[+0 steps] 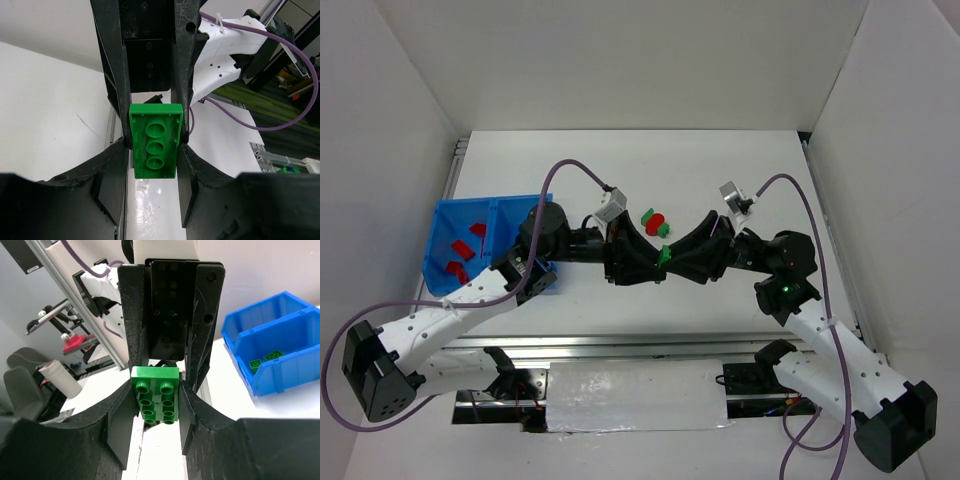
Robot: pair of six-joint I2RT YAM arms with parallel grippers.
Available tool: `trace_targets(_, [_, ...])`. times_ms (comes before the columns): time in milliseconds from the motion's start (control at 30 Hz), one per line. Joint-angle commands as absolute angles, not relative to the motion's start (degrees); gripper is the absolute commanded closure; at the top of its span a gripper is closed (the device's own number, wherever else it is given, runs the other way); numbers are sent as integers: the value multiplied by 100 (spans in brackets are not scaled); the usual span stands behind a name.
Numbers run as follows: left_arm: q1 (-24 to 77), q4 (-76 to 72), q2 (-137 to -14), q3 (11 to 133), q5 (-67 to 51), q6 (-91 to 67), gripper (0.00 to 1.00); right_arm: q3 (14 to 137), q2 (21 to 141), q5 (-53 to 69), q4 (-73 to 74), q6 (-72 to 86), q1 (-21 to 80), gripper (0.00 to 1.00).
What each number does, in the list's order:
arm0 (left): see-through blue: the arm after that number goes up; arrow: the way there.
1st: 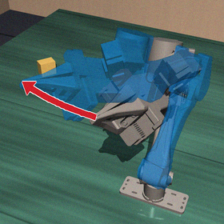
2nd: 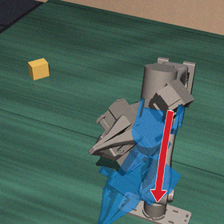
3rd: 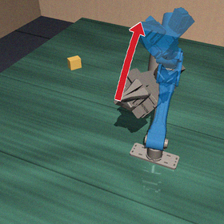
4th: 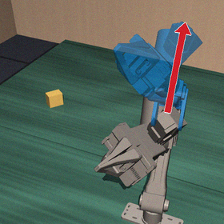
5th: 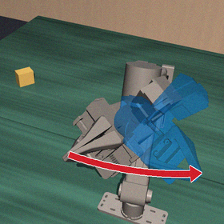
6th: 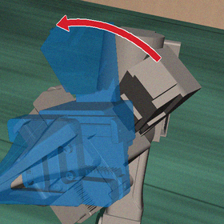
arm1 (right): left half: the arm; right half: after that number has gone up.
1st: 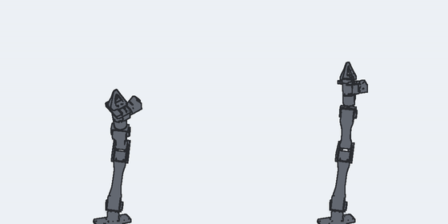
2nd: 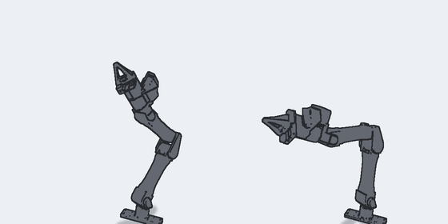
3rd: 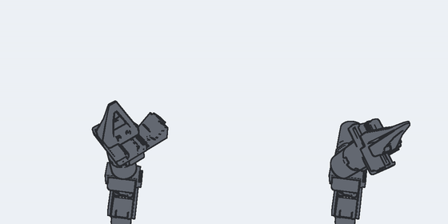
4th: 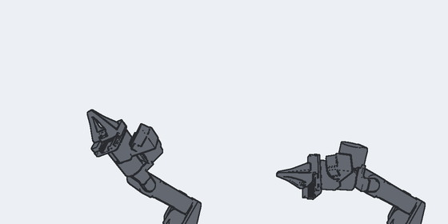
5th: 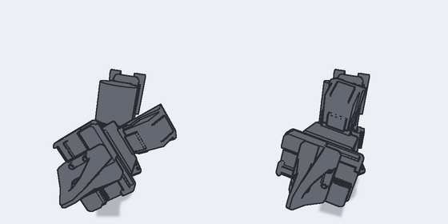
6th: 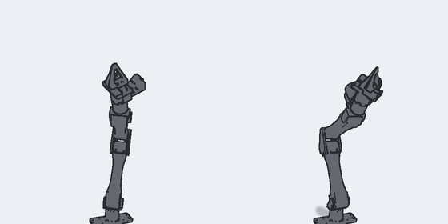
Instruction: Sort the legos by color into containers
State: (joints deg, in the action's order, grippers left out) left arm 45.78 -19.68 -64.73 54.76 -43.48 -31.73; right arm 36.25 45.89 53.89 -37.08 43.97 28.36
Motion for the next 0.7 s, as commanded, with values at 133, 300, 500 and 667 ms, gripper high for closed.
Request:
trace_targets(133, [4632, -2514, -6460, 5625, -4694, -3085, 100, 3779, 4465, 5107, -3490, 4070, 2883, 95])
trace_targets(300, [4632, -2250, -6407, 5643, -4526, -2927, 100, 3762, 4430, 5001, -3402, 3982, 2883, 74])
trace_targets(500, [4579, -1995, -6346, 5590, -4289, -2812, 100, 3700, 4272, 4457, -3077, 3780, 2883, 0])
trace_targets(667, [4246, -2057, -6188, 5397, -4325, -2971, 100, 3770, 4184, 3965, -2568, 3508, 2874, 0])
